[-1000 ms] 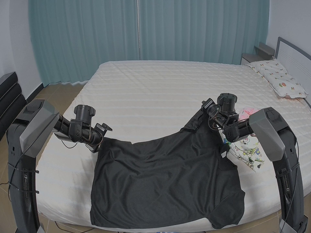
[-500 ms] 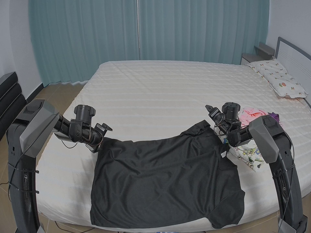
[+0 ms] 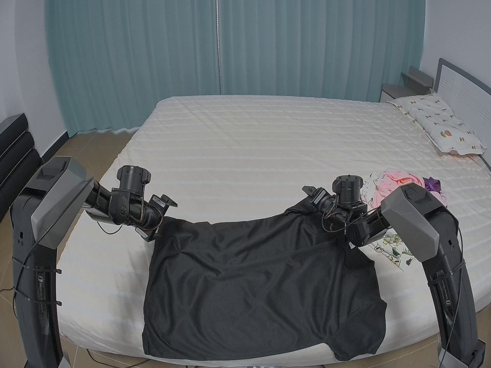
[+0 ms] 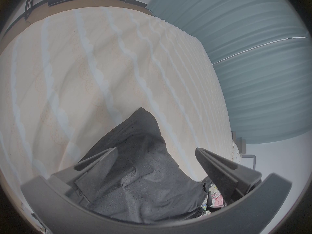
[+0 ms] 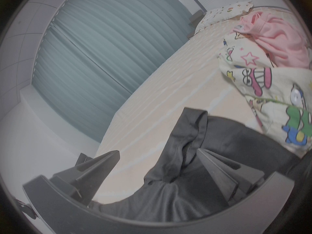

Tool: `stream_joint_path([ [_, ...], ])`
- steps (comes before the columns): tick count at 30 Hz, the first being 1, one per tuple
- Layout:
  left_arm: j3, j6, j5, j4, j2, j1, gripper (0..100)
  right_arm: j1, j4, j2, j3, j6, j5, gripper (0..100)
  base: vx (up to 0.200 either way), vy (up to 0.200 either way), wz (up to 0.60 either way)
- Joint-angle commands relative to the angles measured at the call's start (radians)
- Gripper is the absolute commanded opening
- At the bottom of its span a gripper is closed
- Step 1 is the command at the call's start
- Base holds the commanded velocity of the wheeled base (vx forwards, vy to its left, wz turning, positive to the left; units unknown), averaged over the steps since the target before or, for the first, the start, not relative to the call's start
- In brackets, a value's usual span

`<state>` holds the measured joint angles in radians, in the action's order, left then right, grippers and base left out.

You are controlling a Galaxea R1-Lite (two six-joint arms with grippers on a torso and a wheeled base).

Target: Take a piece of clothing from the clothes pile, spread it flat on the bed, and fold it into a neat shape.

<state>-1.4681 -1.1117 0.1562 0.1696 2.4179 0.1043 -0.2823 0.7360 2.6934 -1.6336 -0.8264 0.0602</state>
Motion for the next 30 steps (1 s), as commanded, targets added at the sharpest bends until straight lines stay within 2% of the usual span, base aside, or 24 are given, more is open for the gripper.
stream_joint_path([
  [1, 0.002, 0.001, 0.000, -0.001, 0.000, 0.000, 100, -0.017, 0.002, -0.004, 0.015, -0.002, 0.001, 100, 0.000, 0.000, 0.00],
  [7, -0.005, 0.009, -0.007, 0.001, 0.009, 0.002, 100, -0.023, 0.010, -0.029, 0.066, -0.002, 0.012, 100, 0.000, 0.000, 0.00],
  [12, -0.026, 0.009, -0.017, 0.001, 0.012, 0.002, 100, -0.011, 0.014, -0.141, 0.192, 0.001, 0.010, 100, 0.000, 0.000, 0.00],
  [15, -0.028, 0.021, -0.067, 0.001, 0.000, 0.002, 100, 0.005, 0.017, -0.185, 0.264, 0.004, 0.012, 100, 0.000, 0.000, 0.00],
  [17, -0.038, 0.047, -0.089, 0.001, -0.002, 0.000, 100, 0.012, 0.020, -0.208, 0.304, 0.004, 0.013, 100, 0.000, 0.000, 0.00],
  [20, -0.072, 0.167, -0.135, -0.002, 0.015, -0.008, 100, 0.034, 0.022, -0.288, 0.429, 0.007, 0.010, 100, 0.000, 0.000, 0.00],
  [22, -0.080, 0.196, -0.136, -0.001, 0.027, -0.008, 100, 0.038, 0.022, -0.316, 0.475, 0.007, 0.010, 100, 0.000, 0.000, 0.00],
  [25, -0.110, 0.214, -0.129, 0.001, 0.066, 0.006, 100, 0.057, 0.062, -0.357, 0.584, 0.007, 0.010, 100, 0.000, 0.000, 0.00],
  [30, -0.201, 0.234, -0.144, -0.001, 0.152, 0.023, 100, 0.080, 0.234, -0.388, 0.759, 0.003, -0.005, 100, 0.000, 0.000, 0.00],
])
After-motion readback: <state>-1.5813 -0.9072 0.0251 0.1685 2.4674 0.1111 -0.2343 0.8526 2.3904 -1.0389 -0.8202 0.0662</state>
